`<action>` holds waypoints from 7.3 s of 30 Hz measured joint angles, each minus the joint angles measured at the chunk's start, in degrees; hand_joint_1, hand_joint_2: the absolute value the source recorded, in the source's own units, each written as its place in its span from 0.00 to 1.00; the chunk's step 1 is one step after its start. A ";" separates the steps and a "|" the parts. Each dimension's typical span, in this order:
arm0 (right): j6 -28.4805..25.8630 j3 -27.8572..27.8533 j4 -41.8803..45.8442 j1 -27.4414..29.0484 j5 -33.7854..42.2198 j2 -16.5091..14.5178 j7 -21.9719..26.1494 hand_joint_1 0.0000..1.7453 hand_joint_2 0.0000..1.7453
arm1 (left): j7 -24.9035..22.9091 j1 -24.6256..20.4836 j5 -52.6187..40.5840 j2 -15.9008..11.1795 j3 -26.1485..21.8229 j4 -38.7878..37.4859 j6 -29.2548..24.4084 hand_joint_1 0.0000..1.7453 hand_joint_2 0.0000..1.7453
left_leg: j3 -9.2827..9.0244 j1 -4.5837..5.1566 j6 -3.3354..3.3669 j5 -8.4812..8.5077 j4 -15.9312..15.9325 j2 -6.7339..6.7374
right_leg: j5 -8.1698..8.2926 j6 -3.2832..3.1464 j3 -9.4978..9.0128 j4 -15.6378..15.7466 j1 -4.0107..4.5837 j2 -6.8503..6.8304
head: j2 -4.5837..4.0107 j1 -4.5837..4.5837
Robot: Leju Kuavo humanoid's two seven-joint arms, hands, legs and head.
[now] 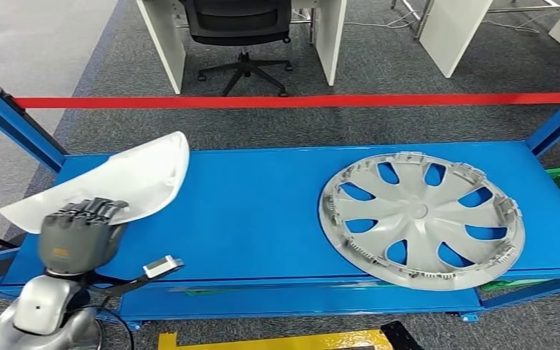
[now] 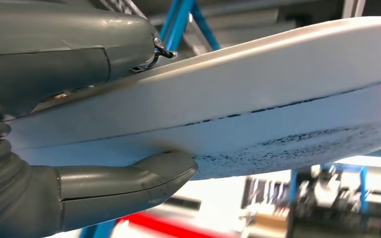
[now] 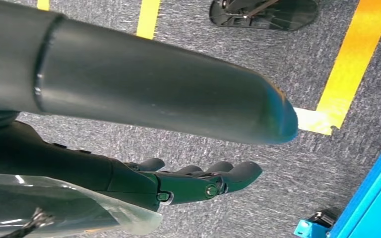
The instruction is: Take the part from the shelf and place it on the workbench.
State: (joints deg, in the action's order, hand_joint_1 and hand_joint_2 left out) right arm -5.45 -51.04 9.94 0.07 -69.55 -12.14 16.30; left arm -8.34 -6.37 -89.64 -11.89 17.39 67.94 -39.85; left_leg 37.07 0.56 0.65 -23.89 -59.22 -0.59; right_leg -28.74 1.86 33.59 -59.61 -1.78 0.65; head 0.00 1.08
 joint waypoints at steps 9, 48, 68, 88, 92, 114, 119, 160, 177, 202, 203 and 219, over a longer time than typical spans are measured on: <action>-10.81 -0.17 0.14 0.21 -2.38 0.01 0.86 0.00 0.00 | 22.58 5.81 15.07 8.61 -2.45 24.68 -0.02 1.00 1.00 | -0.01 0.09 0.06 -0.04 -0.01 -0.01 | 0.01 0.02 -0.10 0.06 -0.06 0.02 | 0.00 0.00; -14.30 -5.40 0.92 -3.01 -1.84 -0.12 1.08 0.00 0.00 | 44.82 14.97 77.51 11.91 15.76 33.04 10.69 1.00 1.00 | 2.76 -1.12 -1.33 -6.51 -10.19 0.13 | -1.13 -1.05 -3.44 1.07 -0.02 -0.31 | 0.00 -0.72; -15.47 -3.40 0.84 -3.97 -0.87 -0.07 2.33 0.00 0.00 | 46.34 13.81 78.80 11.60 18.56 30.76 14.16 1.00 1.00 | -1.27 -0.49 1.87 0.03 0.70 0.54 | -5.76 1.60 -0.36 -8.04 0.41 -0.59 | 0.00 -0.42; -17.66 -7.40 0.79 -4.00 5.93 -0.09 9.37 0.00 0.00 | 45.33 11.84 78.97 11.39 19.04 28.72 19.64 1.00 1.00 | -9.11 0.05 0.41 -6.09 1.98 0.39 | 4.10 -0.10 1.60 1.10 0.43 -1.03 | 0.00 -0.78; -17.47 -9.08 0.80 -3.93 7.09 0.02 9.59 0.00 0.00 | 44.77 10.98 78.49 12.04 19.03 27.83 20.45 1.00 1.00 | -7.16 -0.13 1.96 -3.58 2.85 0.79 | 0.50 0.92 3.34 -1.95 0.42 -0.72 | 0.00 -0.57; -15.37 -11.21 0.76 -4.10 7.21 0.79 9.68 0.00 0.00 | 44.10 10.46 77.67 12.68 18.75 24.78 20.62 1.00 1.00 | -2.59 -0.22 -0.13 -6.58 -10.30 0.68 | 1.74 -1.83 -0.78 2.04 1.24 -1.27 | 0.00 -0.59; -15.73 -11.21 0.71 -4.15 6.46 -0.05 9.23 0.00 0.00 | 43.81 10.50 77.21 12.55 18.65 24.76 20.44 1.00 1.00 | -10.90 0.79 2.02 -6.43 3.72 0.67 | 4.27 -0.71 1.02 2.11 1.25 -1.32 | 0.00 -0.53; -10.88 -14.03 0.78 -4.79 11.84 -0.73 14.08 0.00 0.00 | 42.30 11.29 75.78 11.47 18.58 24.17 20.82 1.00 1.00 | -7.21 -0.10 1.75 -4.48 2.74 4.08 | -2.51 1.97 2.14 -6.45 0.53 -2.00 | 0.00 -0.09; -10.79 -14.68 0.79 -4.09 10.85 -0.84 12.00 0.00 0.00 | 42.10 12.24 76.63 11.17 18.63 24.03 19.28 1.00 1.00 | -6.55 -0.23 1.10 -6.09 -2.17 -2.47 | 1.25 -1.17 -0.15 0.99 0.90 4.12 | 0.00 -0.23; -3.83 -20.56 2.67 -4.88 20.71 0.46 14.34 0.00 0.00 | 44.60 12.14 79.64 11.33 19.03 23.94 18.06 1.00 1.00 | -1.00 -0.55 -0.90 -13.56 -13.18 1.60 | 1.17 -1.54 -0.49 1.58 0.80 0.66 | 0.00 -0.27; -3.84 -20.76 2.76 -4.93 20.80 0.50 14.42 0.00 0.00 | 44.73 12.14 79.99 11.33 19.02 23.84 17.98 1.00 1.00 | -0.32 -0.55 -0.81 -13.79 -14.94 1.47 | 1.31 -1.57 -0.34 1.58 0.85 1.44 | 0.00 -0.28; -5.83 -21.68 3.69 -4.17 20.56 0.98 9.72 0.00 0.00 | 44.46 13.37 81.16 11.47 18.33 23.14 15.84 1.00 1.00 | -7.31 -0.57 1.89 -4.37 2.93 3.12 | -4.20 1.97 7.86 -12.75 0.56 -0.56 | 0.00 0.38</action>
State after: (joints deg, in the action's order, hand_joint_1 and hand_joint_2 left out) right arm -11.27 -72.71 13.64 -4.10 -49.00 -11.16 26.02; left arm 36.13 7.00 -8.48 -0.42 35.72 91.08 -24.01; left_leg 29.76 -0.01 2.54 -28.26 -56.29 2.53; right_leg -32.95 3.82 41.45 -72.36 -1.21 0.09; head 0.00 1.46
